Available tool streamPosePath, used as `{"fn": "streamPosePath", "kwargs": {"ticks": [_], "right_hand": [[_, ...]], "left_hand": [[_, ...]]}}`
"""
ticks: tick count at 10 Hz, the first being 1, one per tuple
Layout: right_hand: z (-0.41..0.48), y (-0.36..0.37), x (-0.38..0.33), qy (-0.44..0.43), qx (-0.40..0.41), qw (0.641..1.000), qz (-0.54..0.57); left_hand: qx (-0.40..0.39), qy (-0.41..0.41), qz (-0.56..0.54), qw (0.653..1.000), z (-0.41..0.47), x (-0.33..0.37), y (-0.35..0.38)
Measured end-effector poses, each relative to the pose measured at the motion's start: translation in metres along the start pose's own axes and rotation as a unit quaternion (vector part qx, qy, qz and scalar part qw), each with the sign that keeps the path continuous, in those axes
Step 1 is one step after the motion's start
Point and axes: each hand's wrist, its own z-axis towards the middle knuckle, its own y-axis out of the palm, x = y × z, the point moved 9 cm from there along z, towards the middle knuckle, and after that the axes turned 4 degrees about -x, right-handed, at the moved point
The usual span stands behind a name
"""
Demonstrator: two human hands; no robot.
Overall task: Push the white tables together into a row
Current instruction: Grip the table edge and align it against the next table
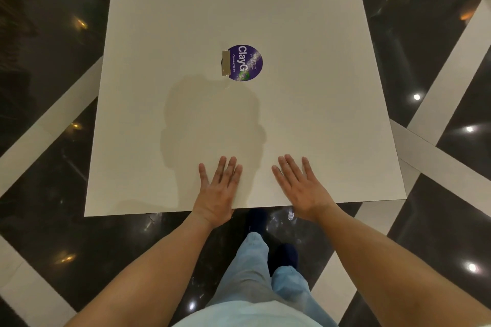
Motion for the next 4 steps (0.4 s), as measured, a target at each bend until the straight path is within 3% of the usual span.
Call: {"fn": "streamPosePath", "kwargs": {"ticks": [2, 4], "right_hand": [[-0.004, -0.008, -0.009, 0.012, 0.002, 1.0, 0.005], [-0.028, -0.019, -0.014, 0.026, -0.014, 1.0, 0.002]], "left_hand": [[-0.029, -0.036, -0.025, 0.999, -0.005, 0.005, -0.001], [-0.028, 0.005, -0.048, 0.998, -0.004, 0.045, -0.029]]}}
